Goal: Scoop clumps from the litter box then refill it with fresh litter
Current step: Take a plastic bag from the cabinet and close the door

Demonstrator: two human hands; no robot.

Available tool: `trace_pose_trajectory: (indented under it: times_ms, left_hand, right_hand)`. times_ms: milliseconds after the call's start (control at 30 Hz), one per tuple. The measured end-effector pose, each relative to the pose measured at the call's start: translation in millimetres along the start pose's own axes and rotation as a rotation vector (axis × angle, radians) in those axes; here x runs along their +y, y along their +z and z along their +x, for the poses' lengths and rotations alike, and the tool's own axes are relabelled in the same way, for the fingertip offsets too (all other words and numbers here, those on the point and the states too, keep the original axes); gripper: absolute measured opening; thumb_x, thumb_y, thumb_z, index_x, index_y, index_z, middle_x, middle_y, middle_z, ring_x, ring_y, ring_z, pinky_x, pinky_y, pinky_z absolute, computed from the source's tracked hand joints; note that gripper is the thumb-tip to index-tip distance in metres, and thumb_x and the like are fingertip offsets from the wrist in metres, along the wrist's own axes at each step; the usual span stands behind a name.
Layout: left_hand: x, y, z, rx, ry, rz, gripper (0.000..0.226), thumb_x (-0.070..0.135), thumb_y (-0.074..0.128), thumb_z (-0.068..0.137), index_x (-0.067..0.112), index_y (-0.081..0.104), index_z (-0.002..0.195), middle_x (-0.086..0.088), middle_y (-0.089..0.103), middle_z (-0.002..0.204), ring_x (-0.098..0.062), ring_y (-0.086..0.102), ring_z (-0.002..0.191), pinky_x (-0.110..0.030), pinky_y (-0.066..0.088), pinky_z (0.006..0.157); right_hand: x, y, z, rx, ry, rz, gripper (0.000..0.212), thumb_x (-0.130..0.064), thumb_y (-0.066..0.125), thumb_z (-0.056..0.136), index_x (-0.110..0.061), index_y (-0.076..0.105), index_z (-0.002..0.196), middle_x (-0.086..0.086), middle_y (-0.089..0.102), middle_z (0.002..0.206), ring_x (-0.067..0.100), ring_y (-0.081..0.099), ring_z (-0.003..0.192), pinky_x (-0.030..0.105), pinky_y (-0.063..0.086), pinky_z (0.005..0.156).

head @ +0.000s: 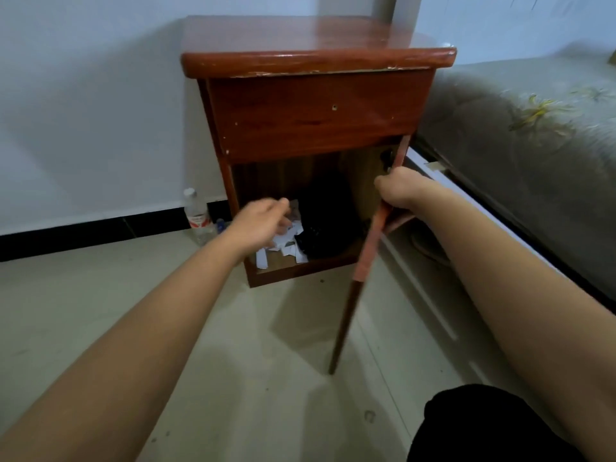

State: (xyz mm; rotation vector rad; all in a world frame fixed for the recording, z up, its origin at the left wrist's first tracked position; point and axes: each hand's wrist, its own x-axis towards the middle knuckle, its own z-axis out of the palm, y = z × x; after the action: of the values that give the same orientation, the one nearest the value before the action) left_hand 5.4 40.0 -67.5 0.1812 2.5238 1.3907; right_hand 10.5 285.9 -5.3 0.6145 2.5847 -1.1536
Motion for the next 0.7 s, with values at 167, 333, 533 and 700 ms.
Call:
trace_pose_trajectory:
  times_ms: [167, 333, 533, 700]
  left_hand:
    - [-13.5, 7.8, -31.7, -0.233, -0.245, -0.248, 0.069, 0.067, 0.026, 0.095, 0.015, 0.069, 0.11, -0.007, 0.073, 0.101, -0.025, 0.071, 0.09, -0.039, 0.057, 0.085]
    - [-46.1, 2.3, -26.2, 0.07, -0.186, -0.495, 0.064, 0.064, 0.018, 0.098, 0.028, 0.045, 0.143, 0.004, 0.054, 0.139, -0.015, 0.053, 0.126, -0.04, 0.044, 0.107]
    - [-45.9, 14.3, -2.0, 0.349, -0.103, -0.484, 0.048, 0.045, 0.035, 0.101, 0.034, 0.034, 0.148, 0.011, 0.043, 0.147, -0.014, 0.04, 0.135, -0.043, 0.032, 0.114]
    - [-42.8, 7.1, 25.0, 0.366, -0.128, -0.43, 0.054, 0.041, 0.03, 0.104, 0.03, 0.015, 0.155, 0.007, 0.02, 0.16, -0.016, 0.021, 0.147, -0.039, 0.02, 0.118]
  right_hand:
    - [-29.7, 32.5, 10.0, 0.072, 0.011, 0.104, 0.042, -0.031, 0.034, 0.102, 0.0, 0.043, 0.128, 0.018, 0.055, 0.086, 0.039, 0.072, 0.066, 0.044, 0.063, 0.067]
    - [-29.3, 76.3, 25.8, 0.313, -0.077, 0.056, 0.09, -0.068, 0.018, 0.094, 0.003, 0.026, 0.148, 0.019, 0.065, 0.118, 0.036, 0.068, 0.098, 0.045, 0.054, 0.091]
    - [-6.7, 140.6, 40.1, 0.367, -0.298, 0.14, 0.07, -0.049, 0.022, 0.104, -0.017, -0.011, 0.156, 0.023, 0.016, 0.16, 0.04, 0.03, 0.143, 0.049, 0.032, 0.112]
    - [12.4, 152.0, 64.7, 0.357, -0.47, 0.01, 0.072, -0.02, 0.038, 0.103, -0.03, -0.01, 0.156, 0.019, -0.003, 0.163, 0.039, 0.016, 0.147, 0.046, 0.036, 0.109]
